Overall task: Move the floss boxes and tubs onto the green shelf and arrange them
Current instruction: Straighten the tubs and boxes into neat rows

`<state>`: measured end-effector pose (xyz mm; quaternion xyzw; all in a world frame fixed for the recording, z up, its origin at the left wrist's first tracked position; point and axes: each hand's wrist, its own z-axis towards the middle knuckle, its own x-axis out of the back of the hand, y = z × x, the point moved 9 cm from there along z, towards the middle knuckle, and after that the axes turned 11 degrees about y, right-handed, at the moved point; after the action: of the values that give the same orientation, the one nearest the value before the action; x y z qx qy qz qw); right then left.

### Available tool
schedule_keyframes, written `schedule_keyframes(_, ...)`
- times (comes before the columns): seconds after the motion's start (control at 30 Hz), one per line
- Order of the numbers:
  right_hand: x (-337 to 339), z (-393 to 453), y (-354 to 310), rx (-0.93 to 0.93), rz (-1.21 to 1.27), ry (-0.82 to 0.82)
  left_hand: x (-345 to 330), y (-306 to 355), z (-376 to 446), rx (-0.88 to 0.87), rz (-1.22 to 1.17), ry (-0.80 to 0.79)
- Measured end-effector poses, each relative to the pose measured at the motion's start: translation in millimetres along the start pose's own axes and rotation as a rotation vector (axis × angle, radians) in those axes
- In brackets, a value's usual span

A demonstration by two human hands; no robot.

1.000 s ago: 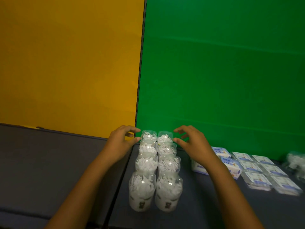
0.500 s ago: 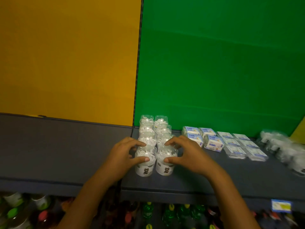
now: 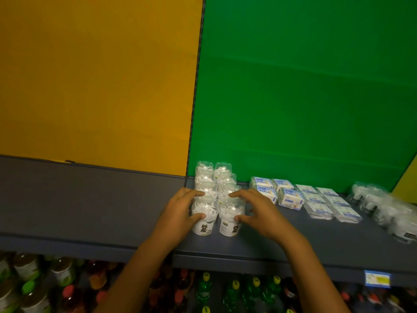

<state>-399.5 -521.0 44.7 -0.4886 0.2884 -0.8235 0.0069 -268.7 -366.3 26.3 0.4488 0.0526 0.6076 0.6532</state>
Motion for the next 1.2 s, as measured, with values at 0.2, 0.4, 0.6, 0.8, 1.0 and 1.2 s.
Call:
schedule_keyframes(0.2,-4.8,1.6,-3.1,0.022,-0.038,0.054,3.2,-1.3,-1.2,-0.002,0.029,0.040)
schedule_keyframes(0.4,-5.2,-2.2,-4.1,0.043,-0.045,0.077,3.9,0.5,-3.1,0.012,0.055,0.032)
schedule_keyframes(0.6,20.4,-19.3,12.0,0.065,-0.060,0.148,9.5,25.1,-11.0,-0.054,0.200,0.073)
schedule_keyframes(0.8,65.3,-45.1,60.8,0.034,-0.197,0.157,-6.8,95.3,-18.5,-0.172,0.395,0.125)
schedule_keyframes(1.0,117.1,-71.2,122.1,0.015,-0.268,0.130,-72.0,147.7,-27.3,-0.168,0.380,0.109)
schedule_keyframes(1.2,143.8,-84.5,174.7,0.013,-0.285,0.099,-131.6,165.7,-44.4,-0.129,0.395,0.074)
